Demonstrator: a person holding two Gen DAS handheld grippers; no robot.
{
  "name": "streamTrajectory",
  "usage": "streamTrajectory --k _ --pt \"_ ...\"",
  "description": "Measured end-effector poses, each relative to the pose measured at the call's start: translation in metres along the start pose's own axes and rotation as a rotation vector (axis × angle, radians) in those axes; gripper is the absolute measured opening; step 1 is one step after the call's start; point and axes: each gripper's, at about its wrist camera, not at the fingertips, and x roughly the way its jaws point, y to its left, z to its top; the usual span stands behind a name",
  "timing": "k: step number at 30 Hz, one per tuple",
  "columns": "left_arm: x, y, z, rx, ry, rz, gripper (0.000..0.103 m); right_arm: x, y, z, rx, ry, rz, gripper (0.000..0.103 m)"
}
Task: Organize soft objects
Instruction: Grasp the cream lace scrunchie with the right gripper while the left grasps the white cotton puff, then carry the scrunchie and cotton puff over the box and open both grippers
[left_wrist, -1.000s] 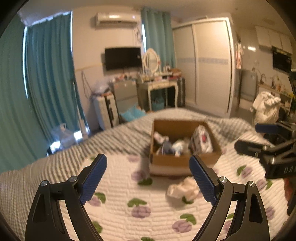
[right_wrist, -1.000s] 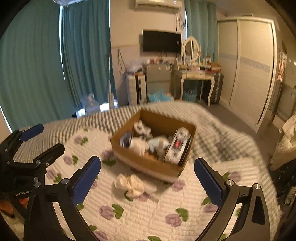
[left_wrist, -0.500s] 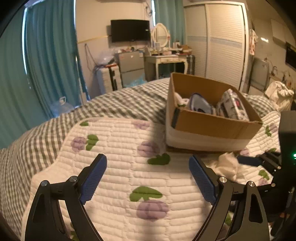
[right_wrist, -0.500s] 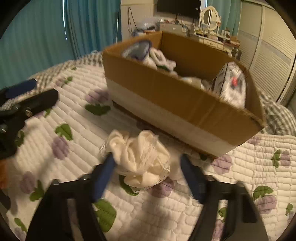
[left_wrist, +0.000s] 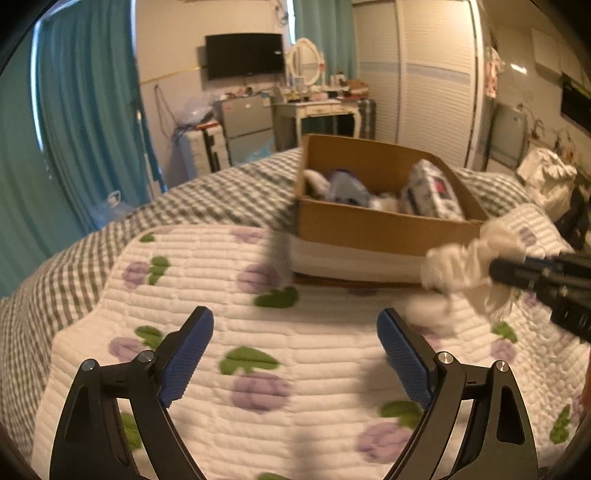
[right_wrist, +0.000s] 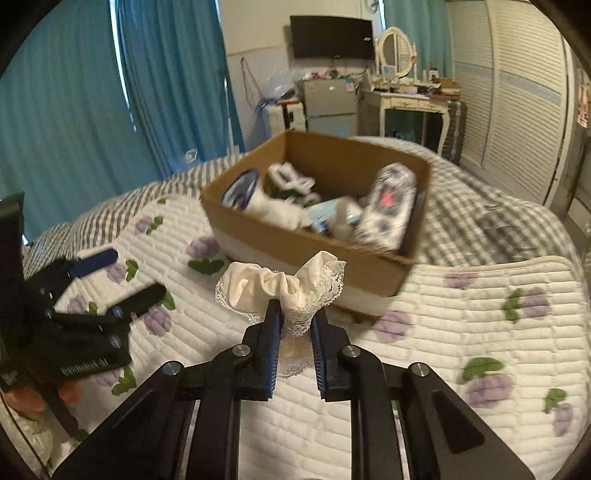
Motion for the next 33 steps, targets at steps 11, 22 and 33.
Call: streamTrajectory --k 11,22,33 --pt "0.047 -0.071 -0.004 -0.04 0.133 -0.102 0.091 0.016 -0.08 -0.011 0.087 0.088 -0.147 0.015" --pt "0.105 -0.106 -0.003 -0.028 0.207 -0.109 0.088 0.062 -0.109 -0.02 0.094 0.172 -0.116 0.015" --pt "0.072 -0.112 -0.003 0.034 0.185 -0.137 0.043 0.037 -0.102 -0.02 0.105 0.127 -0.121 0.016"
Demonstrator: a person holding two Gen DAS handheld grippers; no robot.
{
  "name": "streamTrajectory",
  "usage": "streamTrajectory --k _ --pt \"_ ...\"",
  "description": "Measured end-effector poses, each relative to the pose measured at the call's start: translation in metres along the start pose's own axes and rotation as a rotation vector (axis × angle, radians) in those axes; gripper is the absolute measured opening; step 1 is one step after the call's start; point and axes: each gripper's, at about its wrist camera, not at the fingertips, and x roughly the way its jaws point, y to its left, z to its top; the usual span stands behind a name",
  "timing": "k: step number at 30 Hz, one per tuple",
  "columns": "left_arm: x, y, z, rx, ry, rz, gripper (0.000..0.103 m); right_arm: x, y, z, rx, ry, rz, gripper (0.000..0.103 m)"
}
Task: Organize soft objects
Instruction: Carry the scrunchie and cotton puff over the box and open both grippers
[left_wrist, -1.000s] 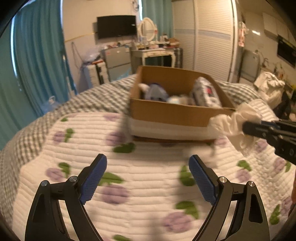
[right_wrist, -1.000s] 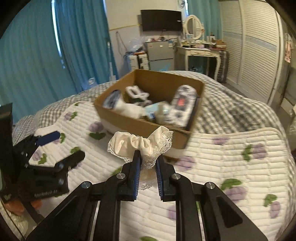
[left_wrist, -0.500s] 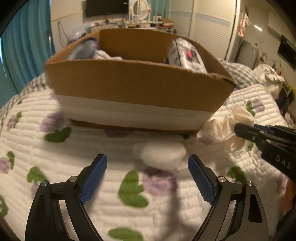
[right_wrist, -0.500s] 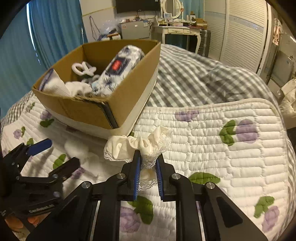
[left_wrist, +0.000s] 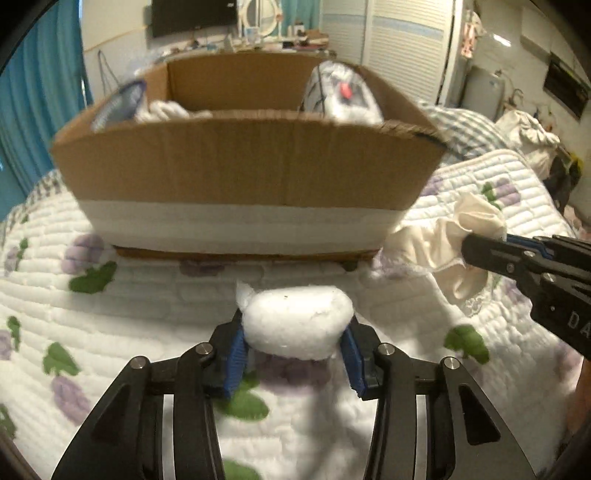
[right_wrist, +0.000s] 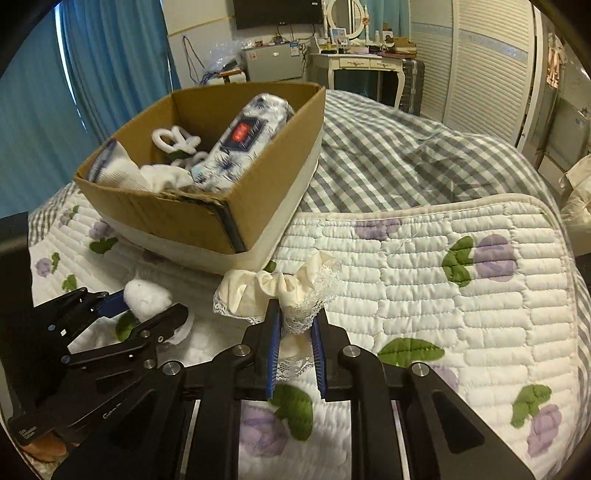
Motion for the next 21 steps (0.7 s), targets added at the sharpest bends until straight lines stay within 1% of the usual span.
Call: streamTrajectory --k 5,12,17,21 --pt "-0.045 0.004 0.002 0.003 -0.049 -0.002 0.044 -0.032 0.013 0.002 -0.018 -0.041 -0.006 0.016" --pt "-0.111 0.012 0.012 -0.021 -0.123 -0.03 0.044 -0.098 0.04 0.014 -0.064 -0.145 -0.018 0.016" --pt "-0.146 0.017 0.03 -0.009 -0.19 -0.005 0.044 -0.141 0.06 0.024 -0.089 -0.218 -0.018 0.016" --pt "-0.171 0.024 0.039 0.012 -0.248 0.019 0.044 -0.167 0.074 0.037 -0.107 -0.266 -0.005 0.016"
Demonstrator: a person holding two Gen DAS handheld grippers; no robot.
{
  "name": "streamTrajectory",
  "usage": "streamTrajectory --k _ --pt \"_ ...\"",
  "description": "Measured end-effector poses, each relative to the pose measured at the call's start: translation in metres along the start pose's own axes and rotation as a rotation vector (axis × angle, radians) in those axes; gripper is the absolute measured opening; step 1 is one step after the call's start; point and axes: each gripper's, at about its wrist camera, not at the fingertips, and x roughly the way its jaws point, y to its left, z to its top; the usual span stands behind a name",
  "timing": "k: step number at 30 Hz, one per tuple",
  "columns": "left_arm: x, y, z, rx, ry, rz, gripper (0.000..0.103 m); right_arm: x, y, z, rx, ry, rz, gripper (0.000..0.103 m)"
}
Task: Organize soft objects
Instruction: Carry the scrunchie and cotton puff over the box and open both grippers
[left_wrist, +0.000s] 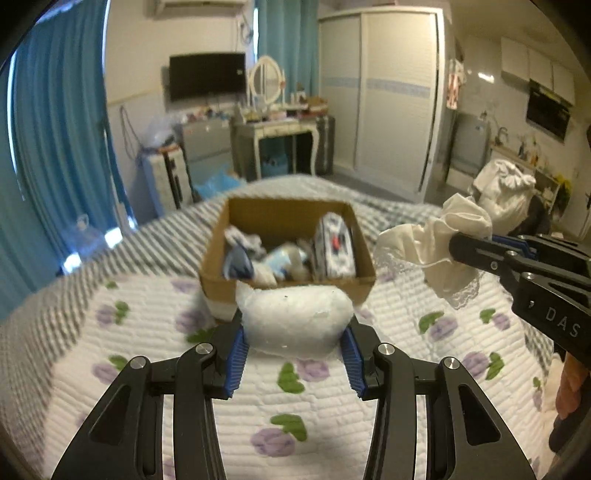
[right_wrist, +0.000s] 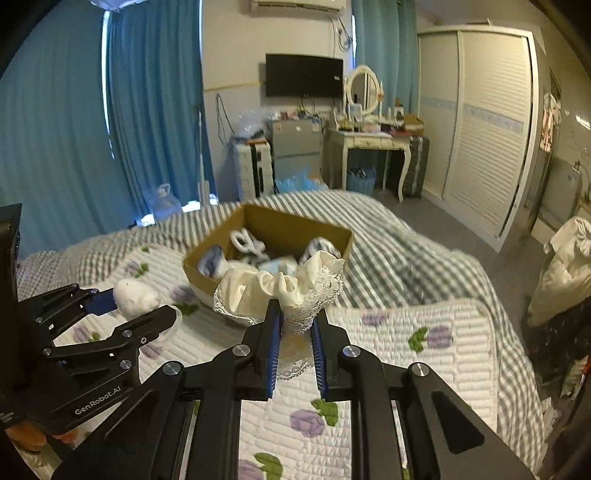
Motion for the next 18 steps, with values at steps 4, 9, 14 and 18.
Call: streamTrajectory --k 4,9,14,18 --pt "-0.017 0.009 0.016 0.015 -0.066 0.023 0.044 -0.014 0.009 0.02 -0.019 -0.042 0.005 0.016" --pt "-0.016 0.016 0.036 0.009 -0.119 0.021 0.044 -0.013 0.015 0.05 -0.024 -0.085 0.017 0.015" --pt "0.018 0.023 0.064 0.047 -0.142 0.052 0.044 0.009 0.016 0.081 -0.024 -0.109 0.03 0.015" --pt "0.052 0.027 0.081 0.074 -0.146 0.065 0.044 0.042 0.011 0.103 -0.009 -0.108 0.041 0.015"
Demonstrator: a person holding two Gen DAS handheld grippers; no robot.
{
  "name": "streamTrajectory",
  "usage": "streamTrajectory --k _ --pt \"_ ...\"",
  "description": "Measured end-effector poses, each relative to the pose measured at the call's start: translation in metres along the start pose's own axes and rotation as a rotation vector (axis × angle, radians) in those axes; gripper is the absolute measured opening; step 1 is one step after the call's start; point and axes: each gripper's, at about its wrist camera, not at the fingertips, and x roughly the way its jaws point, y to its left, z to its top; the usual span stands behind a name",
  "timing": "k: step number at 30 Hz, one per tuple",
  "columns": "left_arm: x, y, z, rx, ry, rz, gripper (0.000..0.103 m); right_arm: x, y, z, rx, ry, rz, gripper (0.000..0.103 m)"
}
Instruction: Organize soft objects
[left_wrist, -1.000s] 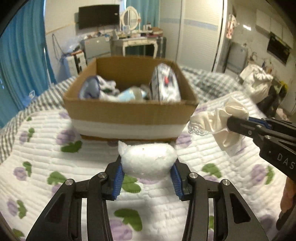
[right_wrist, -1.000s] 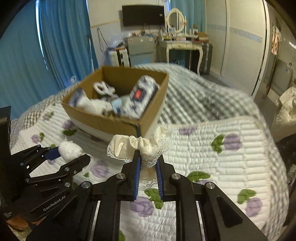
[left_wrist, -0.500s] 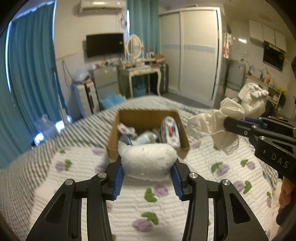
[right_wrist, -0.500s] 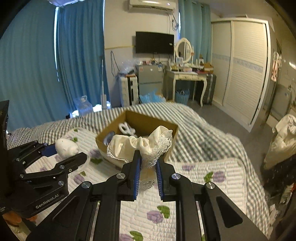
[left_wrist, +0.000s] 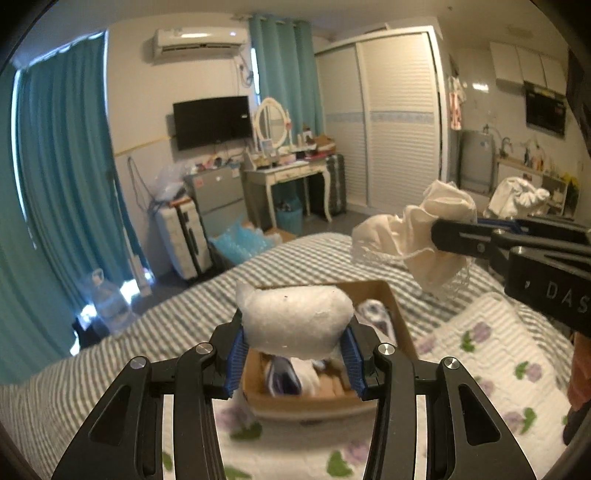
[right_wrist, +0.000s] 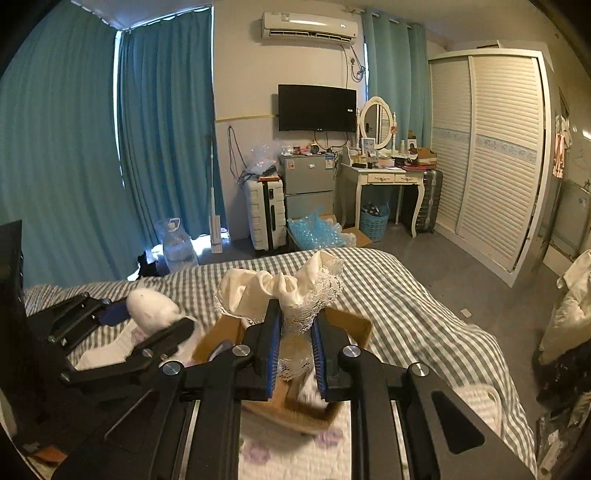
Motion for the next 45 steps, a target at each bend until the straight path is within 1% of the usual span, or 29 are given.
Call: streamTrajectory --k 3,4,5,7,11,13,16,18,21,22,23,24,25,26,30,34,36,39,42,44,45 --pt "0.042 0.006 0.004 -0.012 0.019 0.0 0.044 0.034 -0.01 0.007 0.016 0.005 -0.013 0.015" --pt "0.048 0.004 0.005 -0.015 0.023 0.005 0.044 0.046 -0.013 0.007 0.025 0.011 -0.014 0.015" --pt "0.062 0.005 0.005 -0.013 0.033 0.011 0.044 0.064 -0.018 0.005 0.039 0.025 -0.011 0.016" --pt "0.086 0.006 0.004 -0.008 0.06 0.014 0.044 0.093 -0.026 0.0 0.058 0.053 -0.007 0.016" --pt "0.128 0.011 -0.002 -0.038 0.119 0.018 0.044 0.151 -0.045 -0.017 0.101 0.123 0.005 0.016" --pt "0.144 0.01 -0.006 -0.037 0.147 0.02 0.044 0.169 -0.055 -0.025 0.12 0.149 0.013 0.016" --pt "0.16 0.003 -0.014 -0.003 0.186 0.016 0.044 0.2 -0.063 -0.035 0.146 0.199 0.036 0.016" --pt "0.163 -0.001 -0.018 0.01 0.196 0.018 0.045 0.215 -0.066 -0.039 0.15 0.228 0.058 0.016" --pt "0.165 -0.003 -0.021 0.002 0.194 0.029 0.046 0.224 -0.067 -0.042 0.149 0.224 0.056 0.017" --pt "0.165 -0.003 -0.023 -0.003 0.198 0.038 0.046 0.225 -0.068 -0.042 0.155 0.223 0.049 0.021" --pt "0.166 -0.002 -0.024 -0.006 0.213 0.047 0.048 0.226 -0.07 -0.041 0.166 0.23 0.037 0.04" --pt "0.166 -0.002 -0.025 -0.01 0.221 0.051 0.058 0.225 -0.072 -0.04 0.181 0.232 0.031 0.059" --pt "0.163 -0.002 -0.027 -0.015 0.224 0.058 0.064 0.223 -0.075 -0.038 0.199 0.227 0.032 0.061" --pt "0.162 0.001 -0.026 -0.018 0.219 0.065 0.072 0.22 -0.077 -0.036 0.204 0.223 0.032 0.061" --pt "0.144 0.003 -0.022 -0.017 0.221 0.084 0.073 0.192 -0.076 -0.022 0.192 0.193 -0.002 0.061" --pt "0.105 0.003 -0.003 -0.022 0.182 0.099 0.073 0.144 -0.068 0.001 0.175 0.143 -0.021 0.061" --pt "0.077 0.003 0.012 -0.025 0.146 0.102 0.073 0.112 -0.061 0.015 0.16 0.108 -0.03 0.061" --pt "0.024 0.004 0.037 -0.031 0.065 0.111 0.073 0.054 -0.051 0.038 0.136 0.039 -0.046 0.061" --pt "-0.042 0.004 0.066 -0.03 -0.046 0.124 0.073 -0.008 -0.036 0.062 0.11 -0.029 -0.074 0.061" --pt "-0.081 0.003 0.081 -0.028 -0.111 0.131 0.073 -0.051 -0.026 0.076 0.087 -0.078 -0.091 0.061" --pt "-0.097 0.003 0.086 -0.026 -0.14 0.131 0.073 -0.067 -0.022 0.08 0.079 -0.093 -0.098 0.061"
